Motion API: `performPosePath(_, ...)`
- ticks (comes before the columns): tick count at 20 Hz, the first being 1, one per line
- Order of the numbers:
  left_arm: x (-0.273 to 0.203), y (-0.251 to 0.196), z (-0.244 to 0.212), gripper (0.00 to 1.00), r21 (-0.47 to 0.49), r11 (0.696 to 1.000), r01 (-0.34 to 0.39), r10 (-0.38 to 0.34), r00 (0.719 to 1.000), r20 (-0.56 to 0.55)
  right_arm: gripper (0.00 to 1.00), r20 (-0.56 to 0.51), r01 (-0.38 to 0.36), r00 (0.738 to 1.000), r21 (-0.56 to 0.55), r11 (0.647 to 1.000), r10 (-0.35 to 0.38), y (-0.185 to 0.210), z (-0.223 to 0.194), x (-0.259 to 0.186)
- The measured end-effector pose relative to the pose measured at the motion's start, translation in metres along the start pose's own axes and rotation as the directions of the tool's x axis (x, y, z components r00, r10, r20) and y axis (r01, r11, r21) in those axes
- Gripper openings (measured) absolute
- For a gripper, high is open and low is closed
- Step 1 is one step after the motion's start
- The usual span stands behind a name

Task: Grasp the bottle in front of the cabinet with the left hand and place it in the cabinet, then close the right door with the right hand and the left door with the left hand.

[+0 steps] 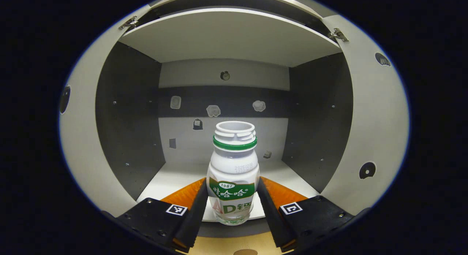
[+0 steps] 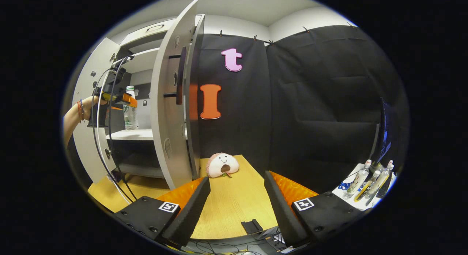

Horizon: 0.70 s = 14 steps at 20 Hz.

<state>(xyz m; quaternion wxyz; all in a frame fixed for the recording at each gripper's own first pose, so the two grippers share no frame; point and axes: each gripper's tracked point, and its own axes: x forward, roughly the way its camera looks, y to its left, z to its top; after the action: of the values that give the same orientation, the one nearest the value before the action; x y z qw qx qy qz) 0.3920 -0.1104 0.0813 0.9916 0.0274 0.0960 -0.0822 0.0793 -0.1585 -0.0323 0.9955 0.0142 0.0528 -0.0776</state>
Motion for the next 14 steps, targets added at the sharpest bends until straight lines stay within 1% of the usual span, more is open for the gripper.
performPosePath(1, 0.008, -0.005, -0.001, 0.78, -0.005, 1.000, 0.010, -0.010, 1.000, -0.005, 0.98, 0.001, 0.008, 1.000, 0.003, 1.000, -0.008, -0.002, 0.003, 0.001)
performPosePath(2, 0.014, -0.011, -0.003, 0.78, -0.007, 1.000, 0.017, -0.017, 1.000, -0.011, 0.94, 0.002, 0.016, 1.000, 0.005, 1.000, -0.016, -0.003, 0.005, 0.002)
performPosePath(9, 0.049, -0.030, -0.014, 0.78, -0.005, 0.999, 0.050, -0.050, 0.997, -0.055, 0.94, -0.005, 0.063, 0.998, 0.010, 0.998, -0.063, -0.014, 0.003, 0.007)
performPosePath(10, 0.051, -0.032, -0.015, 0.78, -0.002, 0.999, 0.051, -0.051, 0.997, -0.060, 0.98, -0.005, 0.065, 0.998, 0.011, 0.998, -0.065, -0.015, 0.003, 0.008)
performPosePath(14, 0.055, -0.030, -0.019, 0.79, 0.007, 0.999, 0.038, -0.037, 0.997, -0.071, 0.98, -0.006, 0.069, 0.998, 0.009, 0.998, -0.069, -0.014, 0.005, 0.014)
